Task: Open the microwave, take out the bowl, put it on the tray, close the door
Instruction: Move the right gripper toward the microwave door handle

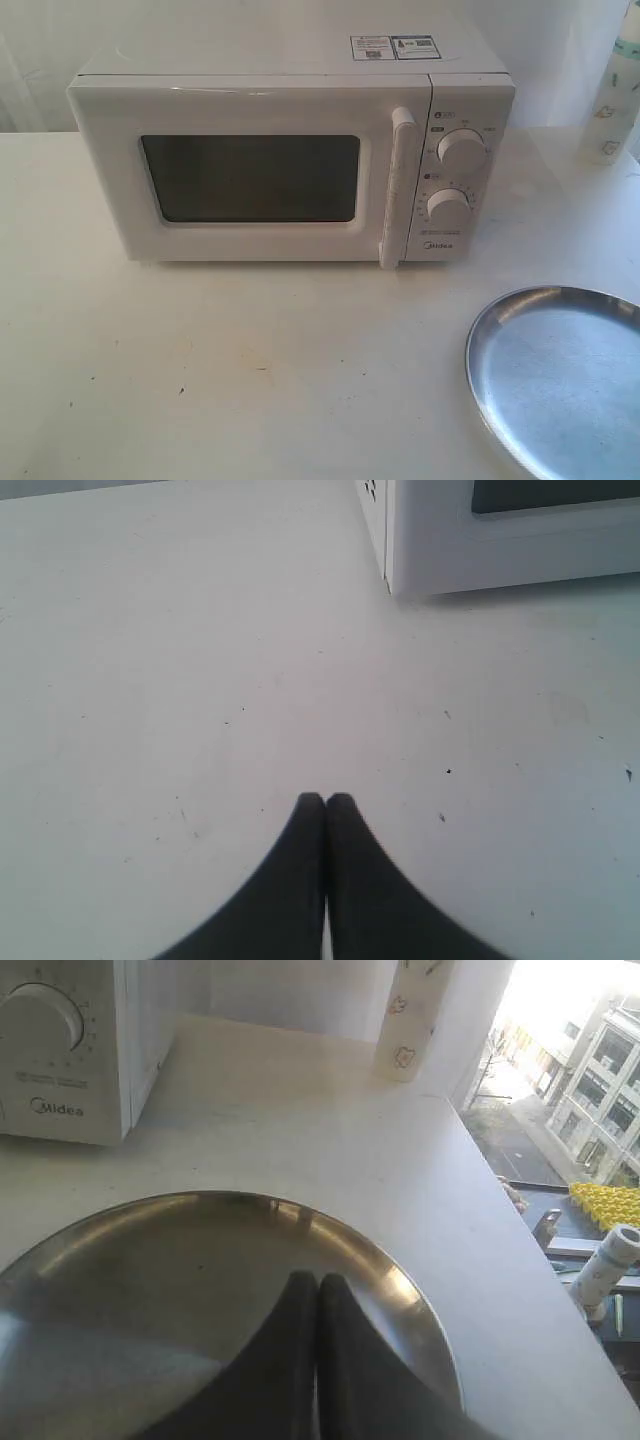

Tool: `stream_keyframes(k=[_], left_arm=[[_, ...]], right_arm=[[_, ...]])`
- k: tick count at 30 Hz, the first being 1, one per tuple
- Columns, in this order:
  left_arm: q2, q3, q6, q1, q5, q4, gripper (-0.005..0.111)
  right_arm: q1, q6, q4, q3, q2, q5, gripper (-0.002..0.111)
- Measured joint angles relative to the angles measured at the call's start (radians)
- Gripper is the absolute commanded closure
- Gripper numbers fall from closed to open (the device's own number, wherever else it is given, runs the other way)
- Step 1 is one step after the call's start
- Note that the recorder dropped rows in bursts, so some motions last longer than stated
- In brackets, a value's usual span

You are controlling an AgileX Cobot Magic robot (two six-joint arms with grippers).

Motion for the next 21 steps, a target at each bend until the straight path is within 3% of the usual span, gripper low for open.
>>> stream_keyframes(k=[7, 11, 14, 16, 21], left_arm=[[0.000, 0.000, 0.000, 0.000, 0.000, 0.000, 0.107], [0.000, 0.000, 0.000, 0.000, 0.000, 0.000, 0.107], [0.000, 0.000, 0.000, 0.000, 0.000, 0.000, 0.107], [0.000, 0.000, 0.000, 0.000, 0.000, 0.000, 0.107], [0.000, 0.000, 0.000, 0.000, 0.000, 0.000, 0.107]], right_arm=[[0.000, 0.036, 0.086, 0.000, 0.000, -0.159, 0.108], [0.000, 0.229, 0.340, 0.000, 0.000, -0.388, 0.108], [0.000, 0.361, 0.409, 0.000, 0.000, -0.541, 0.108], [0.000, 0.378, 0.372, 0.000, -0.002, -0.648, 0.108], [0.000, 0.424, 0.064, -0.007, -0.002, -0.878, 0.108]])
